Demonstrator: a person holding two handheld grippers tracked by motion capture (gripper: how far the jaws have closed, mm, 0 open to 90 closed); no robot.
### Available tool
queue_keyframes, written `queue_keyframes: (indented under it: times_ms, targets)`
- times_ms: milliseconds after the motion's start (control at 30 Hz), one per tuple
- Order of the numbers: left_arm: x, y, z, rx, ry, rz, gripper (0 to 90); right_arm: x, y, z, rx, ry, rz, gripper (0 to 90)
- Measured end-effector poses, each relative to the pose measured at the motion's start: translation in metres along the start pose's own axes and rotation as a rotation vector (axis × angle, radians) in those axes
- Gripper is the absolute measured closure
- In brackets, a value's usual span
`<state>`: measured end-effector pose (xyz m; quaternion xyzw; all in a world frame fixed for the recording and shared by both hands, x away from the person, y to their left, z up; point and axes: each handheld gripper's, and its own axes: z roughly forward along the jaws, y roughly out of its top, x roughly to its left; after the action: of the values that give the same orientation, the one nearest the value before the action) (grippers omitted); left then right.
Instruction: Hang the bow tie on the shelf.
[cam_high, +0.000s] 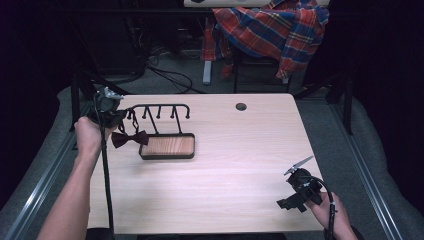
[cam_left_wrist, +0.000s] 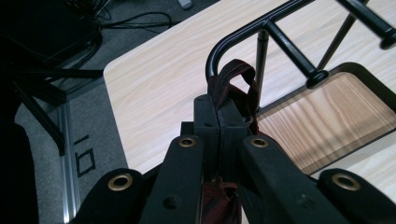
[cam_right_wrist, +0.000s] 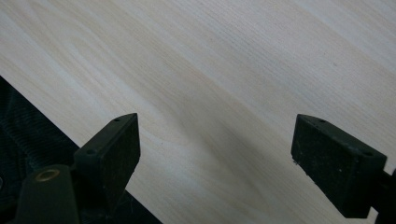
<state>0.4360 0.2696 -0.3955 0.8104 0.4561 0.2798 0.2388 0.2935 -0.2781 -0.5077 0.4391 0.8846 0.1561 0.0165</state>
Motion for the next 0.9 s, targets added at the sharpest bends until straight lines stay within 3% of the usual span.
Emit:
queue_keyframes:
  times_ms: [400,800,900]
  targets:
    - [0.004,-0.002,0.008,0.019,0.017,0.019,88.8,0.001,0.000,0.001,0.002,0.001,0.001,15.4]
    - [0.004,-0.004,0.018,0.034,0.039,0.078,88.5,0.000,0.001,0.002,0.016,-0.002,-0.007,15.4]
    - [0.005,-0.005,0.021,0.032,0.040,0.070,88.1,0.000,0.001,0.003,0.018,-0.002,-0.008,15.4]
